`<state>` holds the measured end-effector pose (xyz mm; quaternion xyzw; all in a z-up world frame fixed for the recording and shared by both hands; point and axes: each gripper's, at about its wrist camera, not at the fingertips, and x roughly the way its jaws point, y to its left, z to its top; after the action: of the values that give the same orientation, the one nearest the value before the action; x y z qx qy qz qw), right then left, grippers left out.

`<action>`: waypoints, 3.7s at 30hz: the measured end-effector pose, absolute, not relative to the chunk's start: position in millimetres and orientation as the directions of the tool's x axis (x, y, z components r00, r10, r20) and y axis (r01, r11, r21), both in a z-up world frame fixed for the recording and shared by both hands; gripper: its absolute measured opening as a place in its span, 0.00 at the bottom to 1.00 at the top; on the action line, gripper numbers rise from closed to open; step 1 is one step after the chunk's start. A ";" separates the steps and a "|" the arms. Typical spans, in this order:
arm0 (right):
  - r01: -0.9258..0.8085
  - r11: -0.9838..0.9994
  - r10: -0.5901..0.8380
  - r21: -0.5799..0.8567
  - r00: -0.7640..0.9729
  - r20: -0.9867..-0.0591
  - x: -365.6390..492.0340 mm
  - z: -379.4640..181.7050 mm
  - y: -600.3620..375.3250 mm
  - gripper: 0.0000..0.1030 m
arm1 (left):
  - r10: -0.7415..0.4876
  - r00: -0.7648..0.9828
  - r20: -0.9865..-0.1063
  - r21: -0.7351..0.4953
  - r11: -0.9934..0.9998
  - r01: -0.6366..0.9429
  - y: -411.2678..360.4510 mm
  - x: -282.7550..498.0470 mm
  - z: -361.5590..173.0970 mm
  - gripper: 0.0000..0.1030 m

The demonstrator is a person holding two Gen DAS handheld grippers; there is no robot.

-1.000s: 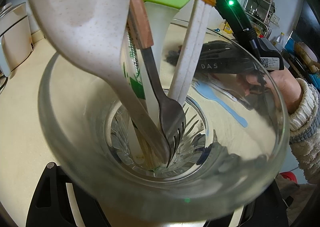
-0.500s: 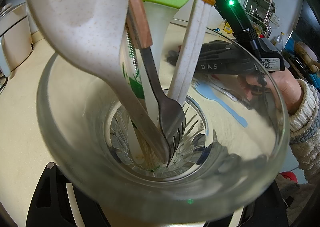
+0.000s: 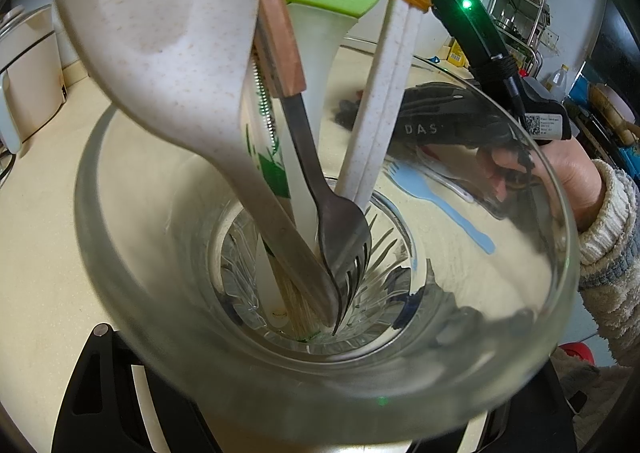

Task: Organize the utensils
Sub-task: 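Close the right tool on the metal spoon handle and lift it, then carry the metal spoon toward the glass while the left tool holds the glass, then lower the metal spoon into the glass and open the right tool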

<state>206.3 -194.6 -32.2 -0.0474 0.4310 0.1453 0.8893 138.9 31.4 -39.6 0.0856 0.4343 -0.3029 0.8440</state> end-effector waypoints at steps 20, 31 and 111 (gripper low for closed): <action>-0.284 0.949 0.311 0.134 0.798 -0.516 148.6 45.6 -223.2 0.29 | -0.421 0.443 -0.791 -0.096 0.802 0.590 19.7 141.5 -43.0 0.83; -0.273 0.952 0.307 0.141 0.859 -0.410 124.3 74.5 -229.1 0.29 | -0.421 0.444 -0.791 -0.096 0.802 0.590 14.3 138.5 -42.6 0.83; -0.533 0.825 0.564 0.189 0.752 -0.341 91.2 133.5 -139.9 0.29 | -0.424 0.443 -0.790 -0.099 0.801 0.590 15.2 139.4 -39.3 0.83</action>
<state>91.2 -139.9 133.5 0.0397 0.1950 0.2934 0.9350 139.4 15.2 -39.3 0.0955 0.4338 -0.3003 0.8441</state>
